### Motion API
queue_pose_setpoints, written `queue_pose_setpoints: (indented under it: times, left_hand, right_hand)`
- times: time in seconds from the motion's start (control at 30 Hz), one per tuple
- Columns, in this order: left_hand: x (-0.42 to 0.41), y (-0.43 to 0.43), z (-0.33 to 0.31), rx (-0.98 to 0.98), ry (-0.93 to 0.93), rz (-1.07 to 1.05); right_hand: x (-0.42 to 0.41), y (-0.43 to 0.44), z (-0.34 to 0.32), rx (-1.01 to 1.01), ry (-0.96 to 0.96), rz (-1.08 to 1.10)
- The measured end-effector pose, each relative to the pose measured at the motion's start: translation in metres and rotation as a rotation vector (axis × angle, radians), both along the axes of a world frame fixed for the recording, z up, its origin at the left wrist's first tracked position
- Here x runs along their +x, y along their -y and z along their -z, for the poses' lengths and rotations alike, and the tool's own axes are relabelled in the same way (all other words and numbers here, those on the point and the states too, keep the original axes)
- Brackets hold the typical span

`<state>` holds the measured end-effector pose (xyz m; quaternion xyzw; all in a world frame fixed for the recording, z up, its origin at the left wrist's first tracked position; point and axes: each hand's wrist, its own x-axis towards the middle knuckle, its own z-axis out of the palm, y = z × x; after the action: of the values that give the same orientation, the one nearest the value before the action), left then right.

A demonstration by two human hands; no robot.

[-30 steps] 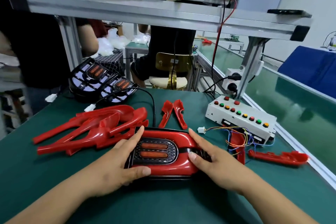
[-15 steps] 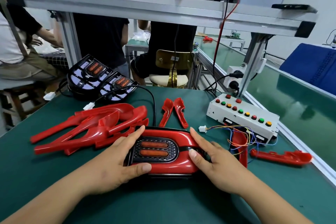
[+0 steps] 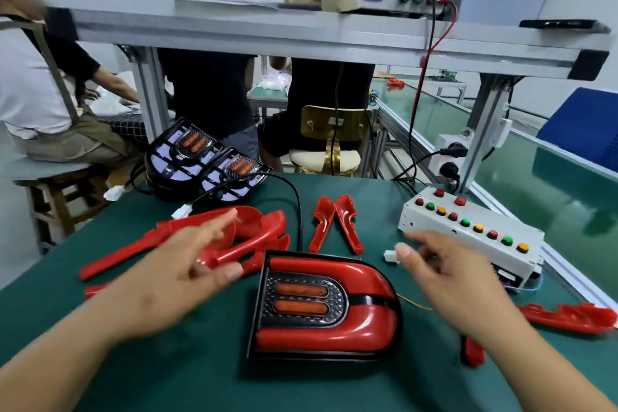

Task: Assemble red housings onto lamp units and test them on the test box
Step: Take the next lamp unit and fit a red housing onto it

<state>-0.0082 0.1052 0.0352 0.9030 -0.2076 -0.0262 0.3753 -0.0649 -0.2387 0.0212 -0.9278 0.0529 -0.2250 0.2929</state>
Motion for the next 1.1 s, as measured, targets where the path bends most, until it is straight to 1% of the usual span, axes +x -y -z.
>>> queue_pose_setpoints:
  times: [0.03,0.07,0.1,0.13,0.17,0.2,0.27,0.33,0.37,0.43,0.5,0.53,0.6,0.67,0.73,0.8,0.87,0.93,0.97,1.0,1.03,1.1]
  left_hand:
    - [0.016,-0.014,-0.008,-0.052,0.047,-0.105]
    - [0.034,-0.027,-0.014,-0.095,0.083,-0.229]
    - [0.053,-0.039,-0.019,-0.108,0.107,-0.358]
    - [0.072,-0.049,-0.022,-0.087,0.104,-0.471]
    - [0.089,-0.056,-0.022,-0.03,0.08,-0.548]
    - [0.104,-0.059,-0.019,0.056,0.049,-0.591]
    - [0.126,-0.055,-0.013,0.212,0.004,-0.601]
    - [0.141,-0.045,-0.007,0.267,-0.058,-0.569]
    - [0.146,-0.039,-0.002,0.286,-0.09,-0.547]
    - [0.154,-0.029,0.005,0.413,-0.126,-0.488]
    - [0.16,-0.024,0.009,0.526,-0.082,-0.48]
    - [0.163,-0.024,0.01,0.528,-0.052,-0.498]
    - [0.166,-0.026,0.009,0.438,0.02,-0.562]
    - [0.168,-0.027,-0.001,0.235,0.156,-0.616]
    - [0.16,-0.021,-0.018,-0.099,0.282,-0.621]
    - [0.149,-0.006,-0.042,-0.457,0.356,-0.589]
    - [0.139,0.018,-0.068,-0.727,0.383,-0.488]
    - [0.128,0.049,-0.091,-1.031,0.287,-0.28]
    - [0.122,0.065,-0.099,-1.134,0.231,-0.163]
    - [0.115,0.082,-0.105,-1.161,0.209,-0.063]
    - [0.107,0.099,-0.108,-1.11,0.221,0.005]
    - [0.094,0.13,-0.103,-0.845,0.328,0.09]
  right_hand:
    - [0.008,0.005,-0.004,-0.056,0.042,0.052]
    - [0.017,0.01,-0.007,-0.167,0.026,0.102]
    - [0.024,0.012,-0.007,-0.329,-0.053,0.161]
    - [0.03,0.013,-0.006,-0.49,-0.172,0.221]
    - [0.035,0.013,-0.003,-0.591,-0.301,0.27]
    - [0.038,0.014,0.002,-0.627,-0.399,0.295]
    - [0.042,0.017,0.012,-0.596,-0.47,0.297]
    - [0.045,0.023,0.019,-0.577,-0.452,0.273]
    - [0.045,0.025,0.021,-0.586,-0.42,0.266]
    - [0.044,0.025,0.024,-0.584,-0.339,0.268]
    - [0.042,0.021,0.026,-0.536,-0.232,0.276]
    - [0.041,0.02,0.026,-0.503,-0.179,0.278]
    - [0.04,0.02,0.027,-0.414,-0.081,0.27]
    - [0.04,0.023,0.027,-0.303,-0.019,0.257]
    - [0.04,0.026,0.027,-0.218,0.029,0.255]
    - [0.038,0.028,0.025,-0.154,0.082,0.254]
    - [0.035,0.028,0.023,-0.091,0.141,0.249]
    - [0.031,0.028,0.021,-0.043,0.213,0.241]
    - [0.029,0.027,0.019,-0.021,0.249,0.239]
    - [0.027,0.027,0.016,0.0,0.282,0.239]
    - [0.025,0.027,0.014,0.022,0.314,0.241]
    - [0.022,0.026,0.01,0.074,0.387,0.239]
